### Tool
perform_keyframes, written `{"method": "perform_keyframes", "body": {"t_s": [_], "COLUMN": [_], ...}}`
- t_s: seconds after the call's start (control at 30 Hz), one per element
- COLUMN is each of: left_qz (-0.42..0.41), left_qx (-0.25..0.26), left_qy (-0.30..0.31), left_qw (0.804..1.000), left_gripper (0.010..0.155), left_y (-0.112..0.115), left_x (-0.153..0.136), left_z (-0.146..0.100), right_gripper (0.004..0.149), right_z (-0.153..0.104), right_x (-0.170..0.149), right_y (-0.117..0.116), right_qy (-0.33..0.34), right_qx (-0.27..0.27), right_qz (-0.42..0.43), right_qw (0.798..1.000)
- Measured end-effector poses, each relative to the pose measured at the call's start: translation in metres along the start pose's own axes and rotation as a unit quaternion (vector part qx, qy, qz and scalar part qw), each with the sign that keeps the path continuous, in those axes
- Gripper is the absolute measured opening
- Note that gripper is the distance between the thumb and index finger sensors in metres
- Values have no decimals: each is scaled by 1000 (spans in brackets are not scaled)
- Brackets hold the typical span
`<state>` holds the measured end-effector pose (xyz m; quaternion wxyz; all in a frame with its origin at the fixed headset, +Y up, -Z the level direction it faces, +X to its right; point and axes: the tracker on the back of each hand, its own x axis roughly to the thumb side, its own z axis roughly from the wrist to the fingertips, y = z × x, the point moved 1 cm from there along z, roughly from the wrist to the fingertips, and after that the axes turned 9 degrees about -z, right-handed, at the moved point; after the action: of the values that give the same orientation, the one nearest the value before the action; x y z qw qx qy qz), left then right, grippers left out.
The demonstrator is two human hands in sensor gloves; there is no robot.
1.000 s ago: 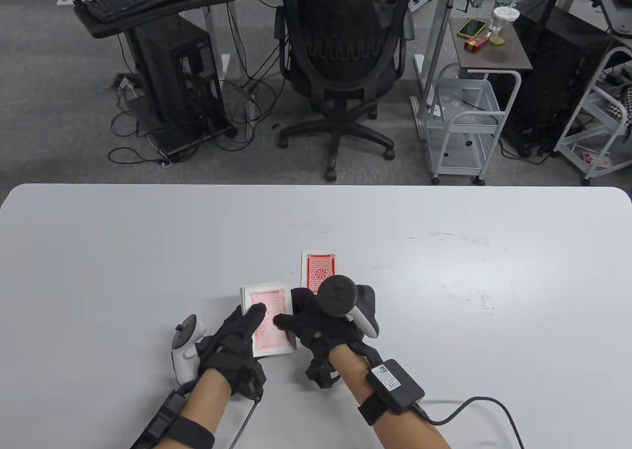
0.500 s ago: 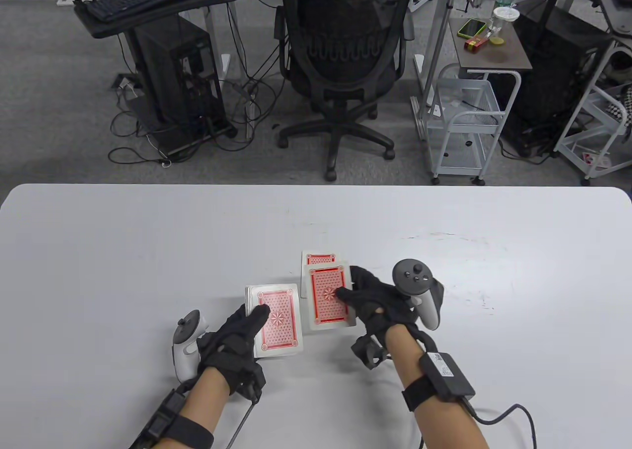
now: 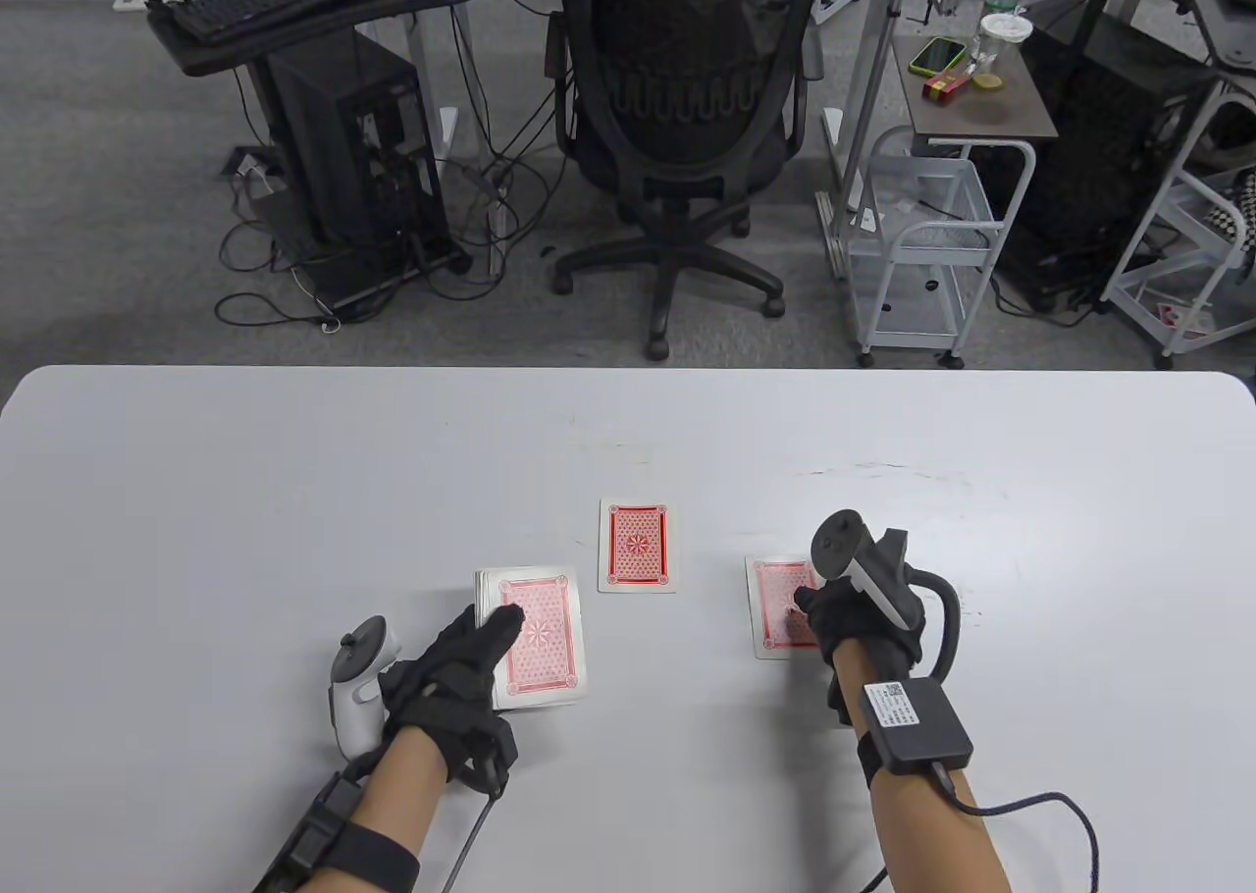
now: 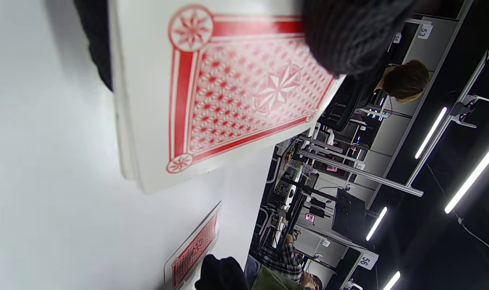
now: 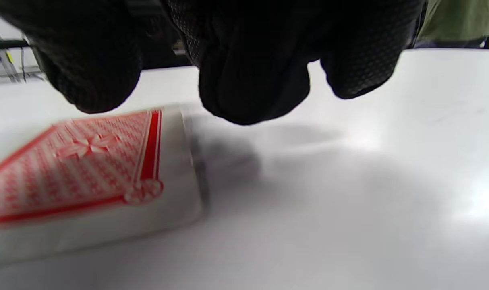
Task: Four-player card dealing with fan arrangement
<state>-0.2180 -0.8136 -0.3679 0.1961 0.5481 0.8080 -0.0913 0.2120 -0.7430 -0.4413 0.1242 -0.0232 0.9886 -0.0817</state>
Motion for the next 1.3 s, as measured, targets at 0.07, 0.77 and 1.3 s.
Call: {"method": "perform_keyframes", "body": {"t_s": [0.07, 0.77, 1.3], "left_qz": [-4, 7, 38], "left_qx": [0, -30, 51], "left_qy": [5, 10, -12], "left_qw": [1000, 999, 998], "left_gripper": [55, 55, 55], "left_y": [1, 33, -11], "left_x": [2, -3, 10], "left_z": [-2, -18, -15], "right_gripper": [77, 62, 77], "right_z": [-13, -101, -88], "right_x": [3, 131, 110], "right_y": [12, -7, -25], "right_qy": [23, 234, 184], "right_qx": [-3, 57, 51], "right_qz": [29, 403, 164], "right_qw": [999, 883, 968]}}
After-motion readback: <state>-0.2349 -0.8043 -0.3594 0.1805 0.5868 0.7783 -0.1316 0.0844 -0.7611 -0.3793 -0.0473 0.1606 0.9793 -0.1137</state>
